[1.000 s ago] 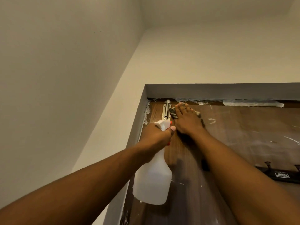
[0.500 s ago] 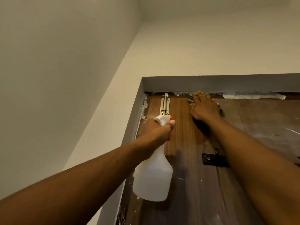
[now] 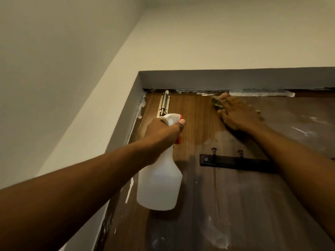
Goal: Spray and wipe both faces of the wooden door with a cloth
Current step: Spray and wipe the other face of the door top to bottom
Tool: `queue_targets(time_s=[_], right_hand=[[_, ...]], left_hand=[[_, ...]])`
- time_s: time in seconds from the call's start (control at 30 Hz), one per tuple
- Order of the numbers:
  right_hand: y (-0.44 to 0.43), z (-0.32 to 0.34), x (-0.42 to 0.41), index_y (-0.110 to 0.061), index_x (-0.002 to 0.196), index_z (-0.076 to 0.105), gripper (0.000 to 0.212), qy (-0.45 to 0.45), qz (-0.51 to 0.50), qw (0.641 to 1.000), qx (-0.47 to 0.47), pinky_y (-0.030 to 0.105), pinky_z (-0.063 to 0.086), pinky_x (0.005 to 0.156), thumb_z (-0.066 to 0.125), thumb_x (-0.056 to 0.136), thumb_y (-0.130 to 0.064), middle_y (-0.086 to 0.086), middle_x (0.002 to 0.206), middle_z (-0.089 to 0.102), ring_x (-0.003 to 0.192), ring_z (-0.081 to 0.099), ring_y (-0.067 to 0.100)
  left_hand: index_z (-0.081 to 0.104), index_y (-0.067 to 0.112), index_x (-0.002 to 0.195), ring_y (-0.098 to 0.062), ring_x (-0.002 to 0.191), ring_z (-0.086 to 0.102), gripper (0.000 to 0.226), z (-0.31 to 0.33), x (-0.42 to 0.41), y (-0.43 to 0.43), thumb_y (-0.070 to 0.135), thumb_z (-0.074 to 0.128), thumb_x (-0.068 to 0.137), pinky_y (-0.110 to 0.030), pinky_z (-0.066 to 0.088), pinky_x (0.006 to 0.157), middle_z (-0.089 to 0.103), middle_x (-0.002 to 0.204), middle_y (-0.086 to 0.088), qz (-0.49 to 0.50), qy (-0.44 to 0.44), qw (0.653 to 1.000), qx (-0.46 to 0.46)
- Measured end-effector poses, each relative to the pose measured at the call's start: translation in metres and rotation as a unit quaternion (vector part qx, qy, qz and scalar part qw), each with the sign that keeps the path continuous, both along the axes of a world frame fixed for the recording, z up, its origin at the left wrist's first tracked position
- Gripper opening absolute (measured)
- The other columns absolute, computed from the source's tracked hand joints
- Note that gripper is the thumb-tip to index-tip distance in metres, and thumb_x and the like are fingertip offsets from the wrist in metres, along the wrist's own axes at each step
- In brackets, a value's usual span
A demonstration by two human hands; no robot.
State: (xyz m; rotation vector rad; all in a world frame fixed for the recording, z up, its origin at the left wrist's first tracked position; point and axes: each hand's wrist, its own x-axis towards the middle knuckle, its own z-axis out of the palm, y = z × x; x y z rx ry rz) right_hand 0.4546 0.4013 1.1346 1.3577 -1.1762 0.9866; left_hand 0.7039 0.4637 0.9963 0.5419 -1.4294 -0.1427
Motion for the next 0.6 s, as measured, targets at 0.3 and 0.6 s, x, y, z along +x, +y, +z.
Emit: queue_targets(time_s=[0.3,0.6], right_hand=[[-0.002,0.03,0.018,-0.031,0.16,0.017,0.059,0.111,0.023,0.993,-0.019,0.039,0.008,0.125,0.02,0.106,-0.055,-0.003,0.168,0.01,0.155,0.007,0.019],[0.015,0.002,-0.125,-0.038,0.157,0.022,0.053,0.043,0.025,0.998,-0.025,0.054,0.015,0.123,0.023,0.106,-0.053,-0.004,0.168,0.013,0.153,0.015,0.025]], left_hand=[[0.044,0.014,0.119,-0.019,0.081,0.064,0.05,0.008,-0.053,0.021,0.048,0.058,0.085,-0.037,0.056,0.075,0.063,0.088,-0.004,0.057,0.004,0.998,-0.019],[0.042,0.013,0.115,-0.011,0.069,0.059,0.046,-0.002,-0.112,0.028,0.046,0.057,0.087,-0.023,0.049,0.056,0.061,0.085,-0.001,0.041,-0.009,0.999,0.008]])
